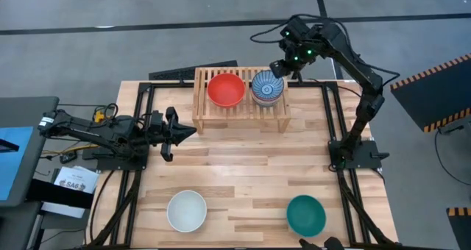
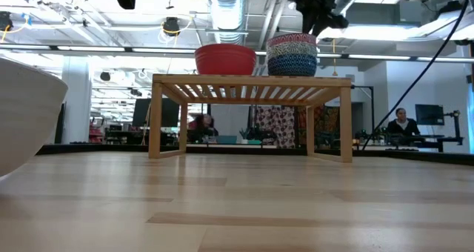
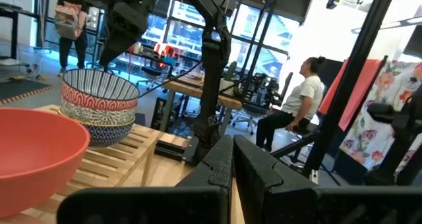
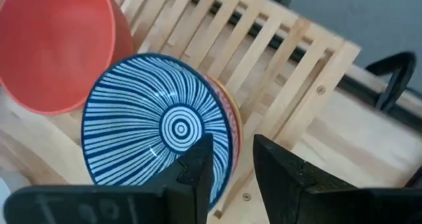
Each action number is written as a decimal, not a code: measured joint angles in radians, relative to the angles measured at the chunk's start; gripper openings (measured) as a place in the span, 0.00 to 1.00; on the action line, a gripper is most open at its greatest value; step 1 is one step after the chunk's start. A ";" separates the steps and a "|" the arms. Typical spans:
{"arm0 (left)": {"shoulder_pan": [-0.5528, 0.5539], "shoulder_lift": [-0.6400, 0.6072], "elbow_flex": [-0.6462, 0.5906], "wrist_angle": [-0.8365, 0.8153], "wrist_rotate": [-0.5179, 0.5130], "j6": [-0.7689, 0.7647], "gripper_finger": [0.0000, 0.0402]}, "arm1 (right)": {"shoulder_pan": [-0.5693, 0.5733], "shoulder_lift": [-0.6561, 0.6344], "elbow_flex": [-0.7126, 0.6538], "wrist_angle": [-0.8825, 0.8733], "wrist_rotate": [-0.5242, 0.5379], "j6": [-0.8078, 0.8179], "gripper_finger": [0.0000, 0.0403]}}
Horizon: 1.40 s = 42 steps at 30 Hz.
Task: Place and stack bowls onto a shelf
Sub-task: Stack the small blue bowl on top of the other small red bowl on the shelf
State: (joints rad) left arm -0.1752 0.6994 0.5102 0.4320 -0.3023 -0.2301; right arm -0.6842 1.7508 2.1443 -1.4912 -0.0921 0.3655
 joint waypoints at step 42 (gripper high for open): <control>0.000 0.000 0.000 0.156 -0.062 0.032 0.00 | -0.045 -0.450 -0.782 0.976 -0.248 -0.207 0.05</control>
State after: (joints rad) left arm -0.1749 0.6994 0.5106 0.5880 -0.3641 -0.1985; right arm -0.7296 1.3006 1.3624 -0.5149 -0.3400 0.1585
